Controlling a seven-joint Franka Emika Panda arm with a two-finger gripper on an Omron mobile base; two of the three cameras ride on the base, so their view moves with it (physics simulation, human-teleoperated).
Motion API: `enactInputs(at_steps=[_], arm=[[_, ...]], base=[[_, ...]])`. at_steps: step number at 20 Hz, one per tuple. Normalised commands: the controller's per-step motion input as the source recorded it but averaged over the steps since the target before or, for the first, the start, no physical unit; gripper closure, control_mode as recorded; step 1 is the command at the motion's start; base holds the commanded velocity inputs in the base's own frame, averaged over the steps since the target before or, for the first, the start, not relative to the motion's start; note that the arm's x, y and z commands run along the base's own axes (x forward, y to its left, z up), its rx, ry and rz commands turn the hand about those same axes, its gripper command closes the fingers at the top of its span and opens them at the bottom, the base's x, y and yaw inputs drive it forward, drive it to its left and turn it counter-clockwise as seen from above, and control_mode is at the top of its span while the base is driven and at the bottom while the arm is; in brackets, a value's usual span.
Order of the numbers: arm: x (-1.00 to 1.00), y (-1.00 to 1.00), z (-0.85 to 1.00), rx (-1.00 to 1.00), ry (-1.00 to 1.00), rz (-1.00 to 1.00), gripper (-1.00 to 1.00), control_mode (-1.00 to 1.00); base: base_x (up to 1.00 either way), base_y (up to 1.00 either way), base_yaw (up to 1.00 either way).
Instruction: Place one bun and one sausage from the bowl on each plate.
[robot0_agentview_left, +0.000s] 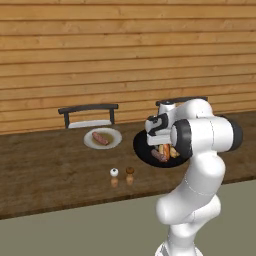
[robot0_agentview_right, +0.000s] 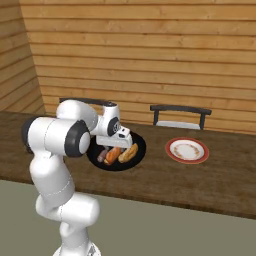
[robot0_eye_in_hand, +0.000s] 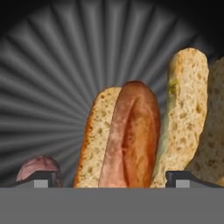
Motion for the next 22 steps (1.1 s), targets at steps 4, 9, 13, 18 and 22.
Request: enactInputs(at_steps=[4, 9, 13, 18, 22], arm=[[-0.12, 0.0, -0.02, 0.0, 0.0, -0.03, 1.0, -1.0], [-0.02, 0.0, 0.12, -0.02, -0.01, -0.01, 1.0, -1.0], [0.0, 0.0, 0.74, -0.22, 0.0, 0.02, 1.0, -1.0], [0.0, 0.02, 0.67, -0.18, 0.0, 0.02, 1.0, -1.0], [0.23, 0.36, 0.56, 0.01, 0.0, 0.03, 1.0, -1.0]], base=[[0.0, 0.0, 0.0], [0.0, 0.0, 0.0], [0.0, 0.0, 0.0], [0.0, 0.0, 0.0], [0.0, 0.0, 0.0]])
